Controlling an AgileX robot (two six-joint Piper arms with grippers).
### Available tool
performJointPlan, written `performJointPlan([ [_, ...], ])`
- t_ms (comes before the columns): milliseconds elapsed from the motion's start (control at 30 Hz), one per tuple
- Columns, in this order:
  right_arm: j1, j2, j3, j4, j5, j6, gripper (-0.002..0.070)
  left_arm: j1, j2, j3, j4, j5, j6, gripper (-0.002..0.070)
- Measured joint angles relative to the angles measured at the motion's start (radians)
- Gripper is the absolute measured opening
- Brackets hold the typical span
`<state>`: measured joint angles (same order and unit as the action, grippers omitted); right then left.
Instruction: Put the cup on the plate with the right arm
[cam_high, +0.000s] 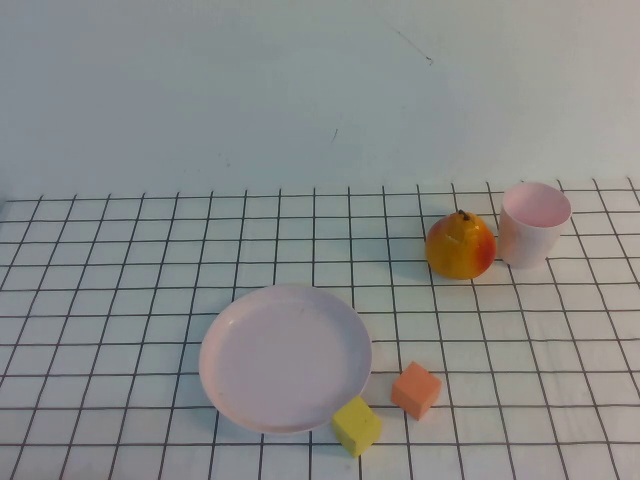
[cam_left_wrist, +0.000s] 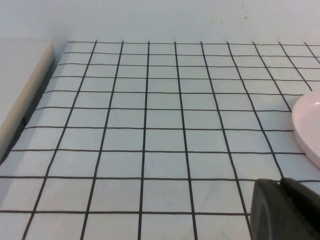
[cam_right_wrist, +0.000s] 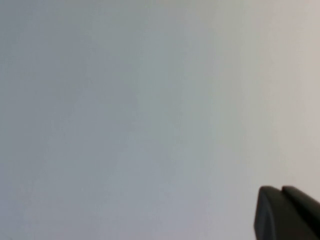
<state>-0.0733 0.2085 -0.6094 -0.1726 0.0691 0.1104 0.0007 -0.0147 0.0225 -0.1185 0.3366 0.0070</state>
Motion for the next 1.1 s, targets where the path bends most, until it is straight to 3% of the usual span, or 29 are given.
performJointPlan([
  [167, 0.0, 0.063, 0.006, -0.007, 0.097, 0.0, -0.0002, 0.0, 0.0, 0.0, 0.0, 0.0, 0.0, -0.0003],
  [500, 0.0, 0.155, 0.092, -0.015, 0.096, -0.006, -0.0002, 0.0, 0.0, 0.0, 0.0, 0.0, 0.0, -0.0003],
  [767, 0.0, 0.303, 0.217, -0.064, -0.115, -0.041, -0.0002, 0.0, 0.0, 0.0, 0.0, 0.0, 0.0, -0.0003],
  [867, 0.0, 0.422, 0.186, -0.073, -0.116, -0.043, -0.0002, 0.0, 0.0, 0.0, 0.0, 0.0, 0.0, -0.0003],
  [1100, 0.0, 0.754, -0.041, -0.075, 0.084, -0.045, -0.0002, 0.0, 0.0, 0.0, 0.0, 0.0, 0.0, -0.0003],
])
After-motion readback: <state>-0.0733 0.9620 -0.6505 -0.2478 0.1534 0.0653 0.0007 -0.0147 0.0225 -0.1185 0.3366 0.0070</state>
